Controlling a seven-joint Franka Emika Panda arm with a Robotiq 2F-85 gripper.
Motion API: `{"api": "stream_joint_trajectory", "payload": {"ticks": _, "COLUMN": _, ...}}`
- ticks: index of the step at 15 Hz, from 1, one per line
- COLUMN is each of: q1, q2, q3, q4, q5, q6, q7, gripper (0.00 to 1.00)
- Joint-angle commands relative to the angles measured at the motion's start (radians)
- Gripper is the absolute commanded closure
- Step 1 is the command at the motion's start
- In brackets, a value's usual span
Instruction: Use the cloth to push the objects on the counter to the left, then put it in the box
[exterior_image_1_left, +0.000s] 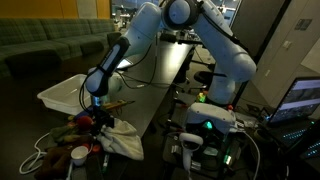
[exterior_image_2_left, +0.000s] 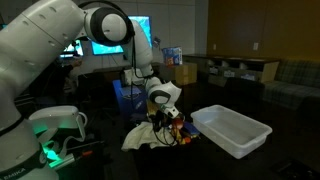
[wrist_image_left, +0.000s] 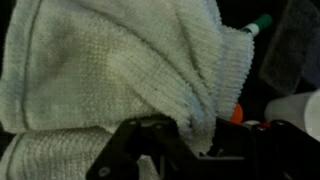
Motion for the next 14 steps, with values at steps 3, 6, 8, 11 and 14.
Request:
{"api": "stream_joint_trajectory", "payload": {"ticks": 3, "q1": -0.041, "q2": -0.018, "q3": 0.044, "q4": 0.037, "q5": 0.082, "q6": 0.165, "q7": 0.033, "gripper": 0.92}}
{"api": "stream_joint_trajectory", "payload": {"ticks": 6, "q1": -0.060, "q2": -0.030, "q3": 0.060, "q4": 0.037, "q5": 0.093, "q6": 0.227, "q7": 0.034, "gripper": 0.91}}
{"api": "stream_joint_trajectory", "payload": {"ticks": 8, "q1": -0.095, "q2": -0.057, "q3": 0.086, "q4": 0.015, "q5": 0.092, "q6": 0.207, "q7": -0.001, "gripper": 0.92}}
{"api": "stream_joint_trajectory", "payload": {"ticks": 11, "q1": -0.174, "q2": -0.113, "q3": 0.145, "q4": -0.053, "q5": 0.105, "q6": 0.186, "q7": -0.096, "gripper": 0.92}}
{"api": "stream_joint_trajectory", "payload": {"ticks": 14, "q1": -0.305, "q2": -0.185, "q3": 0.229, "q4": -0.154, "q5": 0.133, "q6": 0.114, "q7": -0.279, "gripper": 0.92}}
